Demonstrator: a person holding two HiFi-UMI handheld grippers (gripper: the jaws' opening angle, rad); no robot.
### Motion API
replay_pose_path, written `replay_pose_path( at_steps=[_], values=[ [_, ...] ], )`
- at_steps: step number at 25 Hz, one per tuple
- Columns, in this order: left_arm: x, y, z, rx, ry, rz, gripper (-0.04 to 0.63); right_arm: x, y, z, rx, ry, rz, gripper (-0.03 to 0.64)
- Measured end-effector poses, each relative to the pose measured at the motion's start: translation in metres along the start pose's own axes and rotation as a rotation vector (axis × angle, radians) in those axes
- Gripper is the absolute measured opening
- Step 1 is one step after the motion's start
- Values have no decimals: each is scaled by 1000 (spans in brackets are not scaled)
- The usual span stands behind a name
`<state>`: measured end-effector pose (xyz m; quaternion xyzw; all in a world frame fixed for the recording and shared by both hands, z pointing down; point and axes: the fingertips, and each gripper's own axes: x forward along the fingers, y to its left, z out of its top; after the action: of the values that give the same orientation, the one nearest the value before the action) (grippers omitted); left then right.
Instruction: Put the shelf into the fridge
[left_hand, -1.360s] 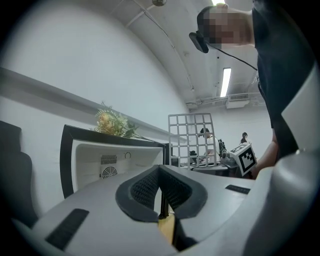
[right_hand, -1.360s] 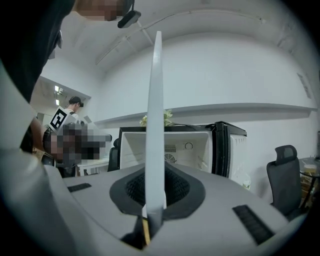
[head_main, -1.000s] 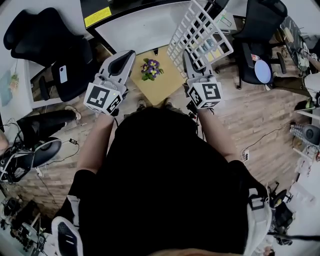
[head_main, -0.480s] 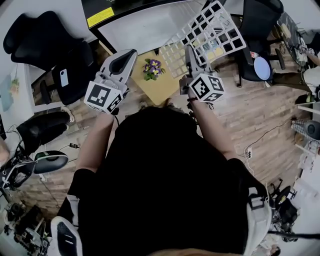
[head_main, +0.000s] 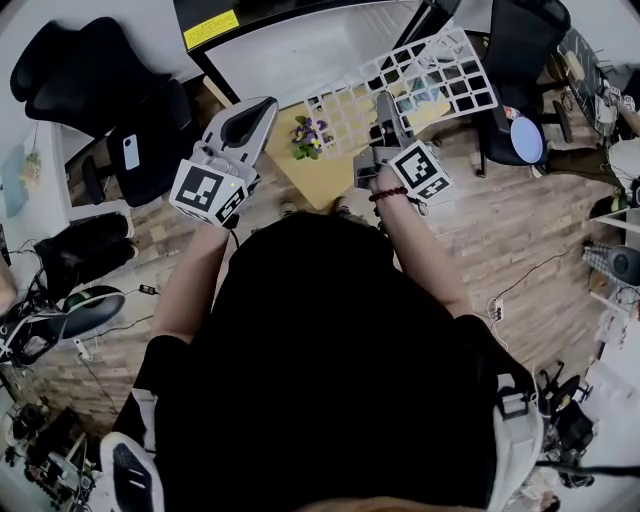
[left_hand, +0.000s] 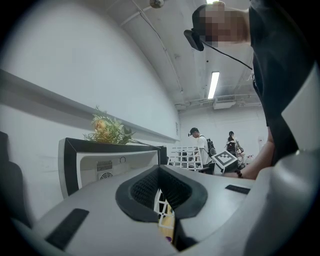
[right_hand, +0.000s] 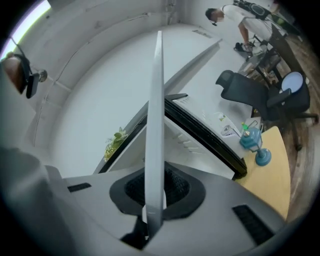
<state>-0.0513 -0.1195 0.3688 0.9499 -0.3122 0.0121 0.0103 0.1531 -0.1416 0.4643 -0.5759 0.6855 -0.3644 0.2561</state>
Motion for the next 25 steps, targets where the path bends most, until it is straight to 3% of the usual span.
replay_pose_path(
  at_steps=[18,25],
  values=[
    [-14,11,4,12,-12,10,18,19,-7,-31,467,-40,1,44],
    [-16,15,0,9,-10,17,18,28,-10,-47,571,-25,-8,44]
  ],
)
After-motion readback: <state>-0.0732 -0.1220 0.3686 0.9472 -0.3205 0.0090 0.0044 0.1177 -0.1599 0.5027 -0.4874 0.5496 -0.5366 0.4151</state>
